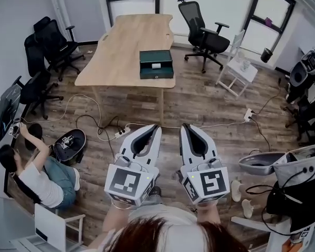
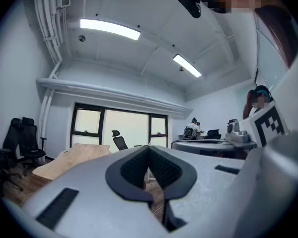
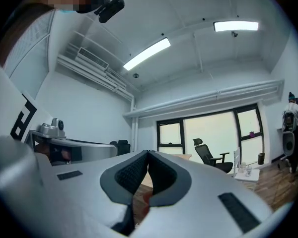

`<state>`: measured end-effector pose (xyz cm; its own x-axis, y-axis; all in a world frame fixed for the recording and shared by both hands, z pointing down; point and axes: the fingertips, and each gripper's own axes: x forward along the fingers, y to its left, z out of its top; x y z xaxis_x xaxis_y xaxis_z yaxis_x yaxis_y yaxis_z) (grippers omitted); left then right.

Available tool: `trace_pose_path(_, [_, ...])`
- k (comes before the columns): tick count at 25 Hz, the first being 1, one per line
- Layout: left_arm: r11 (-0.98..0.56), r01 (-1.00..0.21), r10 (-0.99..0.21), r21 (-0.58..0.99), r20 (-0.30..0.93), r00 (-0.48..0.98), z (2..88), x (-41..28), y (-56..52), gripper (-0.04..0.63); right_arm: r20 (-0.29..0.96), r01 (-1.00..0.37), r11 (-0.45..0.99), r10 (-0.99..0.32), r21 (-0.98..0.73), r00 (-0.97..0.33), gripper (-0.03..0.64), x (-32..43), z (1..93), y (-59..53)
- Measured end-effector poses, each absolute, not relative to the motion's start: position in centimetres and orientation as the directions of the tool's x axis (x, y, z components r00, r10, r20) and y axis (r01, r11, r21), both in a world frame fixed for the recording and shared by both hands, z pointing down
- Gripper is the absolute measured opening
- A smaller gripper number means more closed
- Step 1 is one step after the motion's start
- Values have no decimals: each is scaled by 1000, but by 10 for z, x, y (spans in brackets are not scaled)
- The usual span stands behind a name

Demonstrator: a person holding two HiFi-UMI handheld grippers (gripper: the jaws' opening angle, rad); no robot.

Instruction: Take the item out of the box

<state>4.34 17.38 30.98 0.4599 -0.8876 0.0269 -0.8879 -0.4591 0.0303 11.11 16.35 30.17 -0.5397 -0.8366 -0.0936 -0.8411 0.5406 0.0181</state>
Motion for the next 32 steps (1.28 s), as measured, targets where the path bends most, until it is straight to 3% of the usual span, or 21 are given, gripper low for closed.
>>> trace_pose_path(14, [-479, -877, -877, 36, 2, 480, 313, 9, 125, 8, -76, -844, 536, -842, -3, -534, 25, 74, 308, 114])
trace_pose_path(32, [-438, -898, -896, 47, 60, 440, 327, -12, -2, 8, -35, -831, 555, -832, -25, -554, 25, 53, 324, -19])
